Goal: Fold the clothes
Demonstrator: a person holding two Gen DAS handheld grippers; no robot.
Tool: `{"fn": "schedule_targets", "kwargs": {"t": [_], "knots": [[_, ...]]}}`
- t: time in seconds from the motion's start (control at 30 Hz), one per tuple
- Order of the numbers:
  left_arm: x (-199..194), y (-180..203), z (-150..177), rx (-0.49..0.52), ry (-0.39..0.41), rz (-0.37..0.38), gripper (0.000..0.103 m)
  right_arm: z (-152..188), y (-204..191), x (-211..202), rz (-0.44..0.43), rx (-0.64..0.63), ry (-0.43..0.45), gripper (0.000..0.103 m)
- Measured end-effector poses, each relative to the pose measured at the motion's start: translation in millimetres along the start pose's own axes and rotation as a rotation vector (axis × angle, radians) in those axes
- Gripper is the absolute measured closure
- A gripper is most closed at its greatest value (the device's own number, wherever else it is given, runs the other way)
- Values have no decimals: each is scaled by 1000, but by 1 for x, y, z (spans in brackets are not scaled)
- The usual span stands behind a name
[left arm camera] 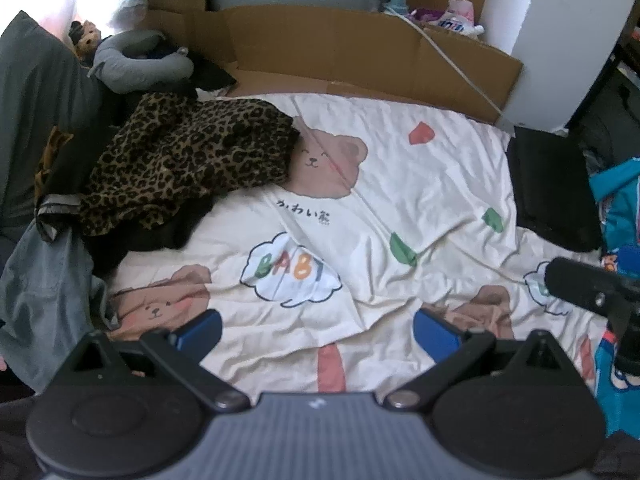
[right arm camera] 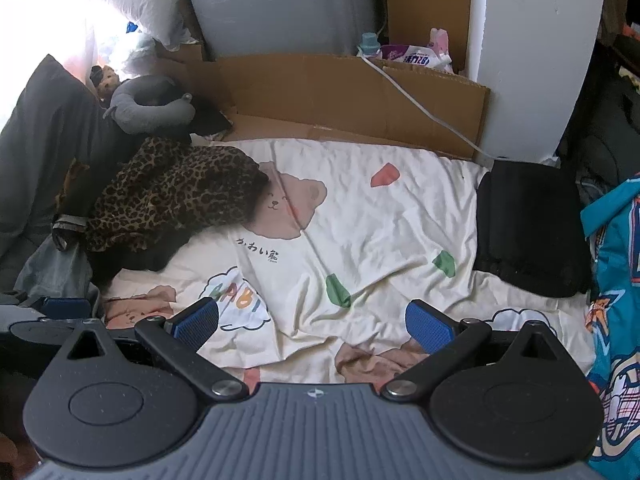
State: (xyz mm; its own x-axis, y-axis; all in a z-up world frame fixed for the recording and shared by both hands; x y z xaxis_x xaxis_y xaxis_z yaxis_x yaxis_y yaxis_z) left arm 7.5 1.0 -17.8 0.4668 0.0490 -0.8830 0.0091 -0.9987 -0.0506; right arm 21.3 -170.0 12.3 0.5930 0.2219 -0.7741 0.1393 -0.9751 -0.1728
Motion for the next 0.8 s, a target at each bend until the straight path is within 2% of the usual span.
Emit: {"fn": "schedule_targets", "kwargs": {"t": [0.3, 0.8], "knots": [[0, 6, -3, 12, -22, 9, 1, -5, -1, 0, 12, -25, -6, 0], [0, 6, 4, 18, -6, 19, 0, 0, -11, -1, 4, -60, -5, 0]]}}
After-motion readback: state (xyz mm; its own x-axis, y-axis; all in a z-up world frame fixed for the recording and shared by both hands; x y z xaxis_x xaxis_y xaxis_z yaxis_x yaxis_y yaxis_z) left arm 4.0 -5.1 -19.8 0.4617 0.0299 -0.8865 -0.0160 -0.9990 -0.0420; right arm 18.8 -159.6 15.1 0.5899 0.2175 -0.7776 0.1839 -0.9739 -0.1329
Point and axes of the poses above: each gripper's, at about its wrist camera, not at the fingertips, and x roughly the way its jaws point, y to its right, z to its underside, the point moved 2 cm from there along x, roughly the way its jaws point, and after that the axes turned 6 degrees about y, right-handed, at the moved point
